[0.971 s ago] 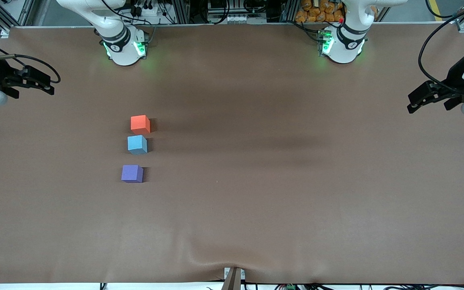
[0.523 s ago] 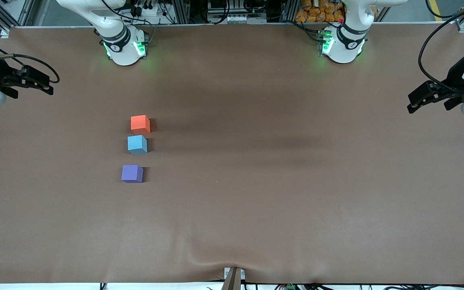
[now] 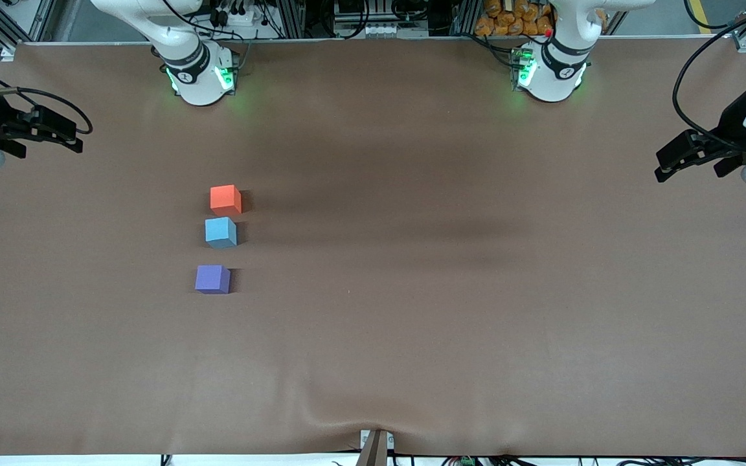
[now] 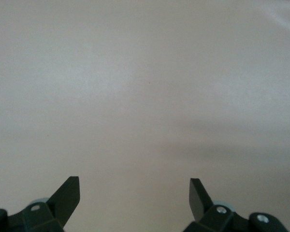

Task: Place blue block between orange and purple blocks

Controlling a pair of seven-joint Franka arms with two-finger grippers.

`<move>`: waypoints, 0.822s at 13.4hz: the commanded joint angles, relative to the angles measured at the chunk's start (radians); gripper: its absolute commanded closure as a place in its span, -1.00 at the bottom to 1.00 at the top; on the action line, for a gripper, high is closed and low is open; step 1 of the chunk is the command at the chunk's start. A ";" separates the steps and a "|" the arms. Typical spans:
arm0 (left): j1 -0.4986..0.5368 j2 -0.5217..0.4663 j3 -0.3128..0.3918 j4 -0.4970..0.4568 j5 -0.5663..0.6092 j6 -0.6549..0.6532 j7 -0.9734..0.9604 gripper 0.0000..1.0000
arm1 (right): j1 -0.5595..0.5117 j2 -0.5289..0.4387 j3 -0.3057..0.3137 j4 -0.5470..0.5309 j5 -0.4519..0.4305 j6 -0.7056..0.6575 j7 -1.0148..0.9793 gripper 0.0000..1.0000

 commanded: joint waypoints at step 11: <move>0.004 -0.010 -0.010 0.059 0.045 -0.121 0.011 -1.00 | -0.021 -0.007 0.013 -0.011 0.001 -0.008 -0.008 -1.00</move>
